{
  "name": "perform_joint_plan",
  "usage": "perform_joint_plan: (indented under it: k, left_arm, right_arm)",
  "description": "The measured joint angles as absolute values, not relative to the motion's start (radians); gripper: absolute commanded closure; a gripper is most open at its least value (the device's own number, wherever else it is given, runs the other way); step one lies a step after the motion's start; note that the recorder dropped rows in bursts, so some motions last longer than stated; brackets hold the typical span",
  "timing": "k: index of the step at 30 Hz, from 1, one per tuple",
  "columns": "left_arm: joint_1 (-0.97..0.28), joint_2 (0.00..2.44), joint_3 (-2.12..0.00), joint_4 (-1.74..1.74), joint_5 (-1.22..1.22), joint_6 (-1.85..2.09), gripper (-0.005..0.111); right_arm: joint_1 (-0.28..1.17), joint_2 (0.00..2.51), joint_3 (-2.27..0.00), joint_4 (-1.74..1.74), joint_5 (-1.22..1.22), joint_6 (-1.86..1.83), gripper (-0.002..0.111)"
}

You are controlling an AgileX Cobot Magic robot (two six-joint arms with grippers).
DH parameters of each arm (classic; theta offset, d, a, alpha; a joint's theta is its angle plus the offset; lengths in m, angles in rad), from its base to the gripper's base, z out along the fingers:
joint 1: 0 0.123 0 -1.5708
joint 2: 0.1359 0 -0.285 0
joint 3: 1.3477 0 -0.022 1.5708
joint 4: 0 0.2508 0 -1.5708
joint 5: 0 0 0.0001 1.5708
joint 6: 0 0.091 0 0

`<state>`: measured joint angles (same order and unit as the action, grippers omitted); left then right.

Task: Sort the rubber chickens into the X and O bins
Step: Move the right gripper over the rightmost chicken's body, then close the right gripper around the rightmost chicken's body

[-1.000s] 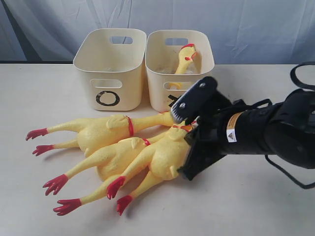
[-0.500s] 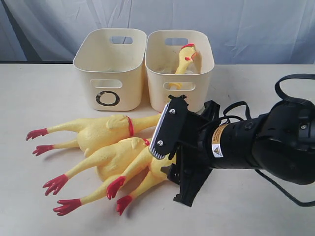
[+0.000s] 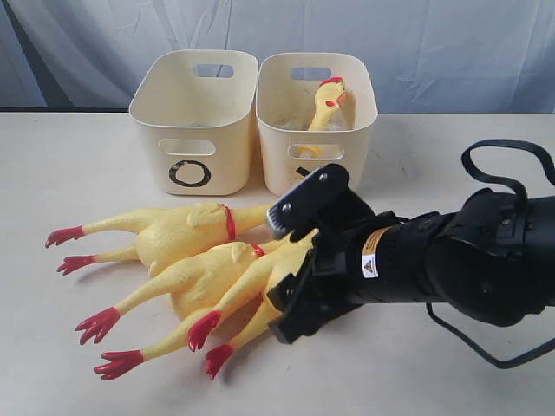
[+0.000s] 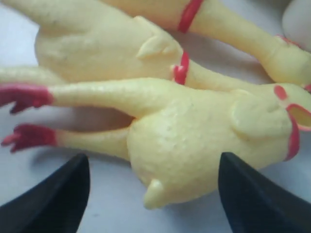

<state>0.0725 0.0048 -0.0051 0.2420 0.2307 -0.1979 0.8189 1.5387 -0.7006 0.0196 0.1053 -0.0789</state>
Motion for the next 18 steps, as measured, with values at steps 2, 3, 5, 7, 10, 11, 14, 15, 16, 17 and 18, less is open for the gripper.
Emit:
perform_joint_plan:
  k: [2,3,5,7,10,11,14,15,16,17,18]
  left_arm:
    - [0.072,0.005,-0.005,0.242,0.231,-0.198,0.106]
    - [0.072,0.005,-0.005,0.242,0.231,-0.198,0.106]
    - [0.072,0.005,-0.005,0.242,0.231,-0.198,0.106]
    - [0.072,0.005,-0.005,0.242,0.231,-0.198,0.106]
    - [0.072,0.005,-0.005,0.242,0.231,-0.198,0.106]
    - [0.072,0.005,-0.005,0.242,0.231,-0.198,0.106]
    - [0.072,0.005,-0.005,0.242,0.231,-0.198,0.106]
    - [0.072,0.005,-0.005,0.242,0.231,-0.198,0.106]
    - [0.072,0.005,-0.005,0.242,0.231,-0.198,0.106]
    - [0.072,0.005,-0.005,0.242,0.231,-0.198,0.106]
    - [0.072,0.005,-0.005,0.242,0.231,-0.198,0.106]
  right_arm:
    - [0.815,1.539,-0.701,0.036,0.081,0.049,0.039]
    - [0.813,1.539,-0.701,0.045,0.073,0.109,0.039]
    - [0.806,1.539,-0.701,0.077,0.067,0.214,0.039]
    - [0.792,1.539,-0.701,0.111,0.067,0.320,0.039]
    - [0.763,1.539,-0.701,0.156,0.067,0.432,0.039]
    - [0.754,1.539,-0.701,0.169,0.067,0.457,0.039]
    - [0.738,1.539,-0.701,0.205,0.067,0.499,0.039]
    - [0.734,1.539,-0.701,0.222,0.067,0.508,0.039]
    - [0.734,1.539,-0.701,0.239,0.064,0.513,0.039]
    - [0.732,1.539,-0.701,0.263,0.063,0.521,0.039]
    - [0.732,1.539,-0.701,0.293,0.060,0.526,0.039]
